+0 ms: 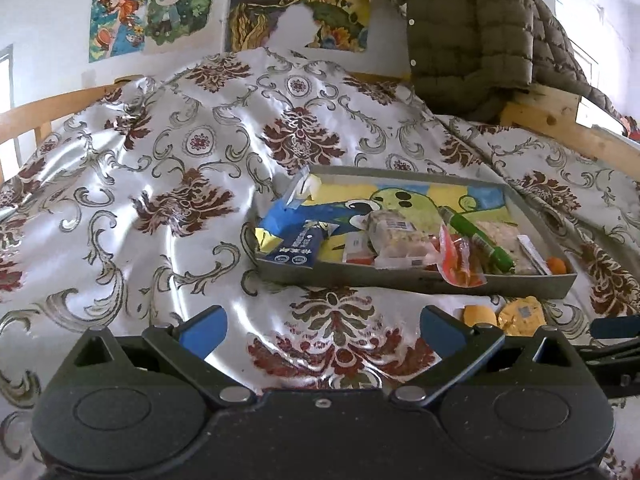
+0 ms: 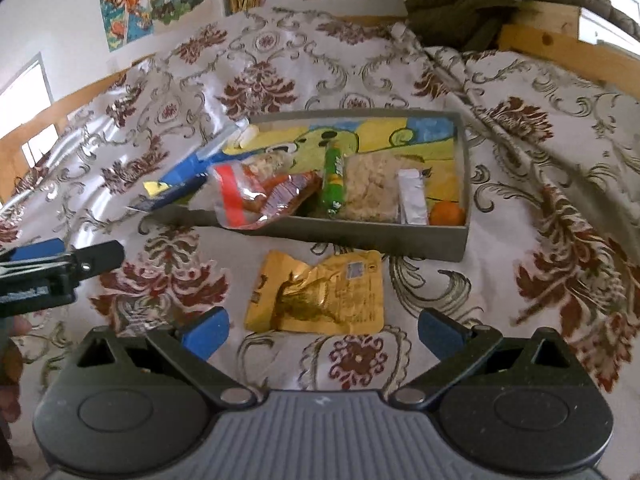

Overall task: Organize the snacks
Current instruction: 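Grasp the blue packet in the tray with left tool while right tool approaches the gold foil packet, then lift the blue packet with left tool while right tool grasps the gold foil packet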

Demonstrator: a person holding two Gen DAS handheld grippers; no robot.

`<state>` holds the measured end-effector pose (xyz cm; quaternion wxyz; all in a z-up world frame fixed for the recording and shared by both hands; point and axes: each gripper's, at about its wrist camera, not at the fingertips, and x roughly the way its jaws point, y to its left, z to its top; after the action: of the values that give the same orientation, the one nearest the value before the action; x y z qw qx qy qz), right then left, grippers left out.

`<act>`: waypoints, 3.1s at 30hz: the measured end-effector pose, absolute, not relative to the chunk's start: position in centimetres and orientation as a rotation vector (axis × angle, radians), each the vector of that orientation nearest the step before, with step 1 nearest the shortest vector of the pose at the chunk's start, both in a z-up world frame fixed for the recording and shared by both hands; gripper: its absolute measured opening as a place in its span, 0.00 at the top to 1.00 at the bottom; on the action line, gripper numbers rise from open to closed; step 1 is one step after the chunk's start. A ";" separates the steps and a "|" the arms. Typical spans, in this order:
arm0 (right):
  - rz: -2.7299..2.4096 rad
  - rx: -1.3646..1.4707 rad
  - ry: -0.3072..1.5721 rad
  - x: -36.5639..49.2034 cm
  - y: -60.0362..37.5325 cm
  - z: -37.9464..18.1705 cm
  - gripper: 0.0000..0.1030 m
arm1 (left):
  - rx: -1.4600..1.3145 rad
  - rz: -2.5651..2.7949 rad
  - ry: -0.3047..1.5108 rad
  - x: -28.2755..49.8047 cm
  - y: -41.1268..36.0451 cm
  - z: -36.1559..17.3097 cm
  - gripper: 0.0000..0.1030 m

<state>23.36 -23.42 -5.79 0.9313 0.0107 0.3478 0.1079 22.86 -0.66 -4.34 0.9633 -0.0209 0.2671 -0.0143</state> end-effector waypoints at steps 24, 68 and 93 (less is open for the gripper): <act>0.366 0.200 0.794 28.2 -22.9 -8.8 0.30 | -0.487 -0.066 0.649 31.5 6.3 -6.8 0.08; 0.494 -0.035 0.764 26.2 -16.4 -8.9 0.13 | -0.694 -0.131 0.649 26.6 6.3 -6.8 0.97; 0.578 -0.346 0.671 26.4 -11.8 -10.3 0.30 | -0.677 -0.120 0.609 23.8 5.7 -5.0 0.98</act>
<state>26.41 -11.75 -10.30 0.8891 -0.1667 0.3231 0.2782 23.79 5.74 -5.02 0.8964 -0.3268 0.2939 -0.0581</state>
